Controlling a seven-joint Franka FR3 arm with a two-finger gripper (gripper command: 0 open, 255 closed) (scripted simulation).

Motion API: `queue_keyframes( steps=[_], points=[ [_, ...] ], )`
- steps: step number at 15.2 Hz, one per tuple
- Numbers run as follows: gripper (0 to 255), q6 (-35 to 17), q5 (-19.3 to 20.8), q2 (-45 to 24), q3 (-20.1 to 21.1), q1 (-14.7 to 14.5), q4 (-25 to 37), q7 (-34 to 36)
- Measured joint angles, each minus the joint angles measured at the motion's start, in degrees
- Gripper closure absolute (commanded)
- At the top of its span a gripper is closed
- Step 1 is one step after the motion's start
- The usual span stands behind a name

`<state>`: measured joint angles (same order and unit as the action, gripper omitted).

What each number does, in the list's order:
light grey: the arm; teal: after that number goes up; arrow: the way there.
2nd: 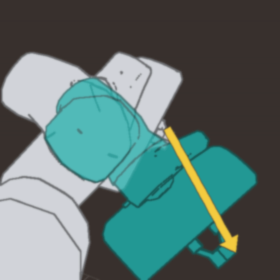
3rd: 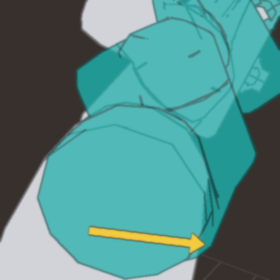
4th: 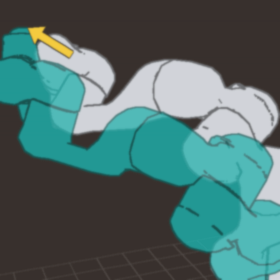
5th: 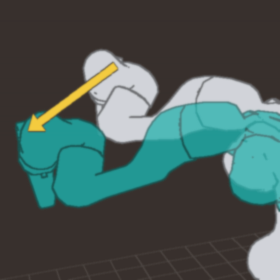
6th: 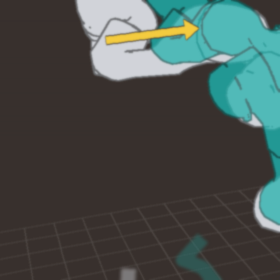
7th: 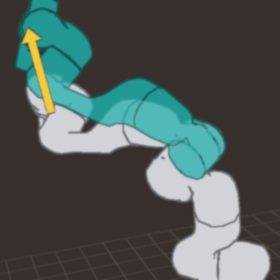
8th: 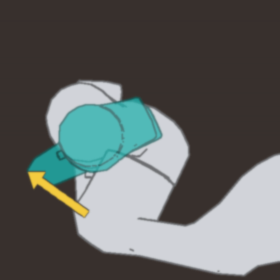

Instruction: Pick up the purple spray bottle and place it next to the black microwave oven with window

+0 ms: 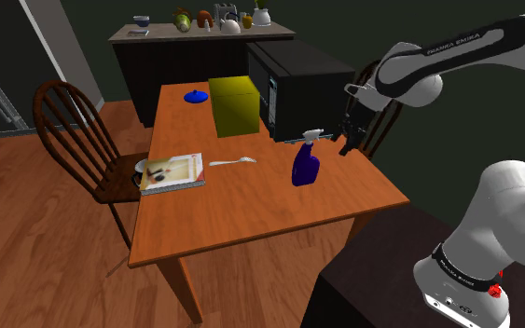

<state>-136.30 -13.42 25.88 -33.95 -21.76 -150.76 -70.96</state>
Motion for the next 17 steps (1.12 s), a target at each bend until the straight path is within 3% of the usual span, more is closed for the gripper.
queue_keyframes(
  steps=[3, 5, 6, 13, 17],
  points=[
    [0, -3.0, -10.4, -7.7, -9.1, -9.6, 3.6, -15.3],
    [0, -2.9, -19.8, -13.9, -15.2, -16.5, 6.7, -26.9],
    [0, -2.5, -23.2, -16.0, -16.7, -18.2, 7.8, -30.7],
    [0, -2.9, -36.2, -24.4, -18.1, -22.5, 9.5, -40.6],
    [0, -2.9, -37.6, -25.4, -18.1, -22.7, 9.6, -41.6]
  ],
)
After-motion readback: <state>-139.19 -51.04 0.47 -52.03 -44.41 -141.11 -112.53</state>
